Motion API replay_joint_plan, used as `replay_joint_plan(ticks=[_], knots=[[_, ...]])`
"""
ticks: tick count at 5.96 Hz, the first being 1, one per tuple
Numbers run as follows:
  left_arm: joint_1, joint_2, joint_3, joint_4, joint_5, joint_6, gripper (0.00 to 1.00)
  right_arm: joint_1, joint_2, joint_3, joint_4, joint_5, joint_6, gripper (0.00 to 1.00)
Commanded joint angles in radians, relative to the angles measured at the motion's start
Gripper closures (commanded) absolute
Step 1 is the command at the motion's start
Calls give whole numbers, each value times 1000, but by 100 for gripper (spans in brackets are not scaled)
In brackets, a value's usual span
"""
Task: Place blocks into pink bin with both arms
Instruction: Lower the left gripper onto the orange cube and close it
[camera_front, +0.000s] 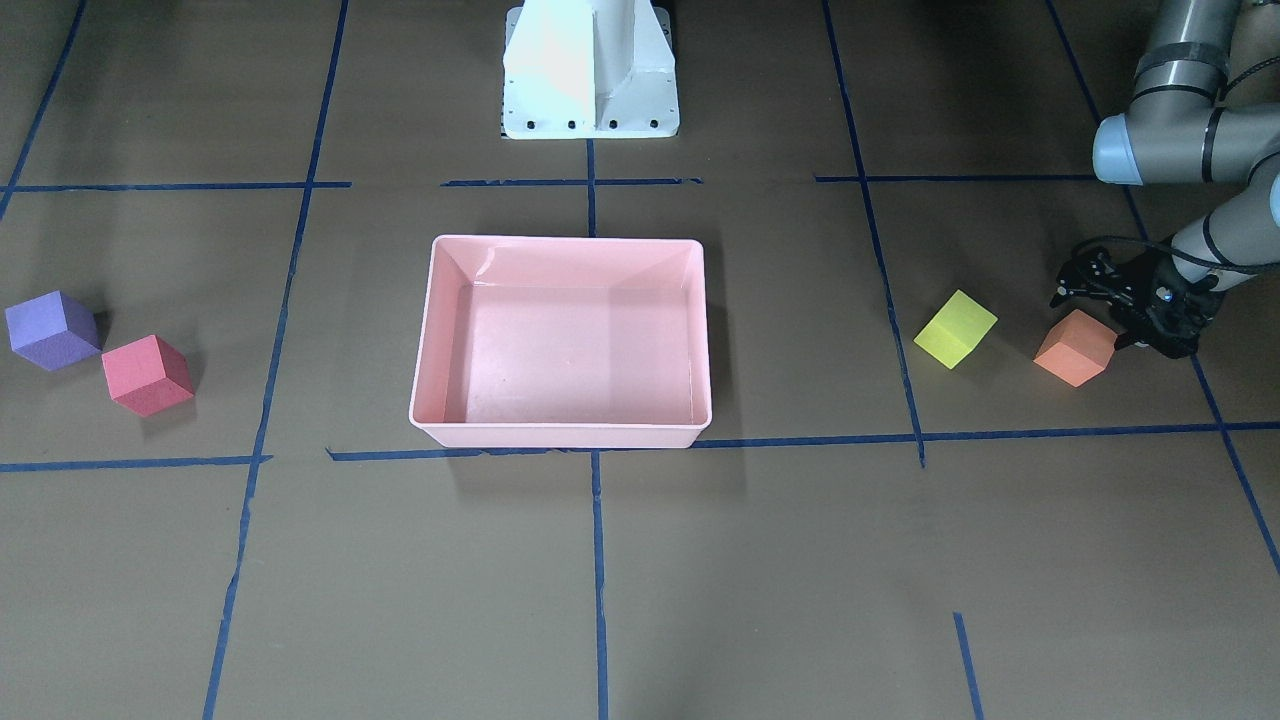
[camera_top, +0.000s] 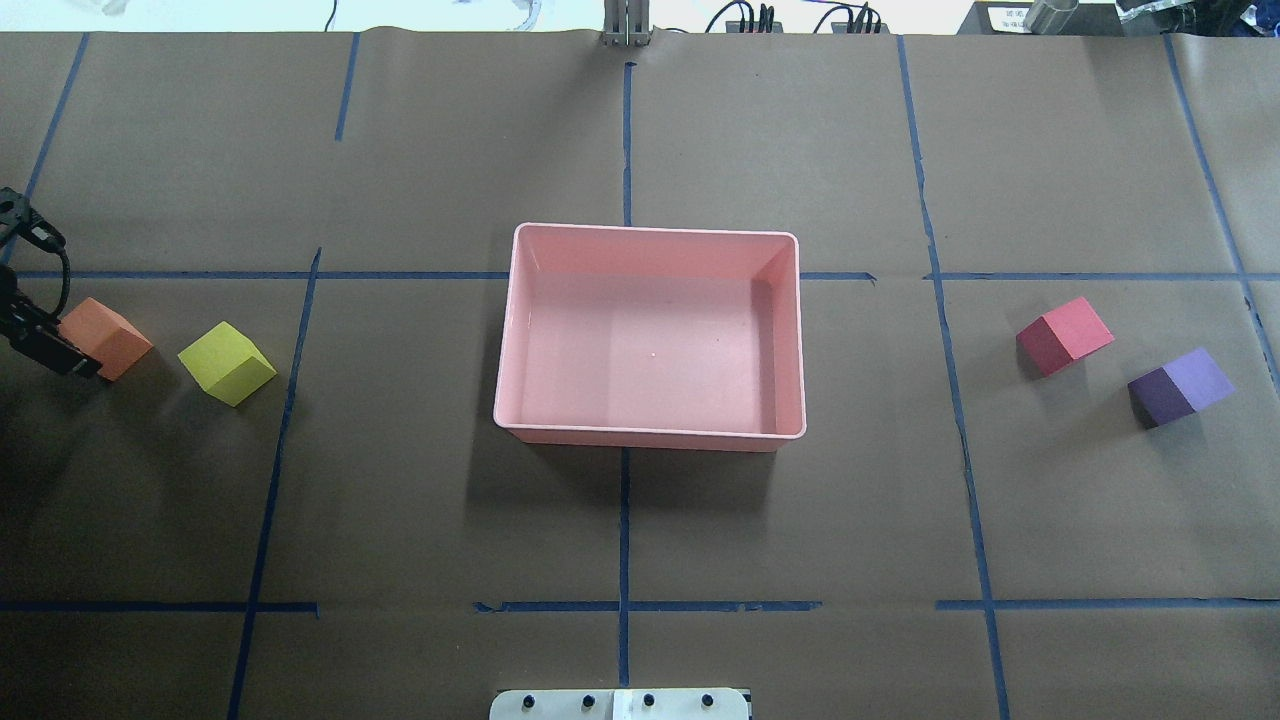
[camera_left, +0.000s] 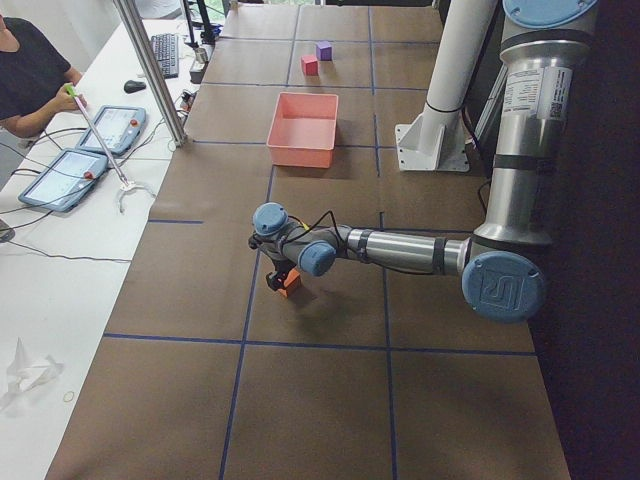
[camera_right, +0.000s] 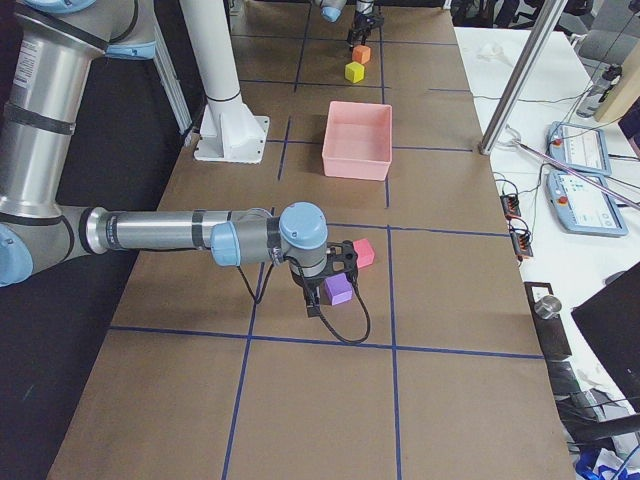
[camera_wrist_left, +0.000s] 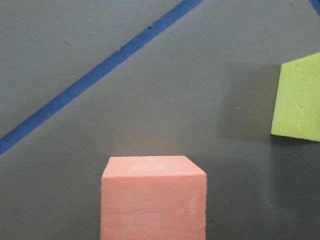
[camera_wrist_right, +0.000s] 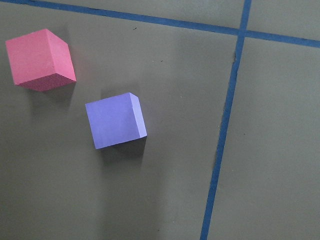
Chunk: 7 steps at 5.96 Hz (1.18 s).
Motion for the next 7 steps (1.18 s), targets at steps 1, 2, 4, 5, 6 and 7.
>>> replay_joint_plan(ticks=[1, 2, 4, 5, 6, 7], knots=[[2, -4, 0, -3, 68, -3, 0, 0, -2, 0, 0, 0, 0, 0], [3, -4, 2, -1, 69, -4, 0, 0, 0, 0, 0, 0, 0, 0], [25, -6, 5, -1, 67, -27, 0, 0, 0, 0, 0, 0, 0, 0], [45, -12, 6, -1, 66, -29, 7, 0, 0, 0, 0, 0, 0, 0], [45, -27, 3, -1, 59, -32, 50, 0, -2, 0, 0, 0, 0, 0], [45, -29, -6, -3, 61, -50, 60, 0, -2, 0, 0, 0, 0, 0]])
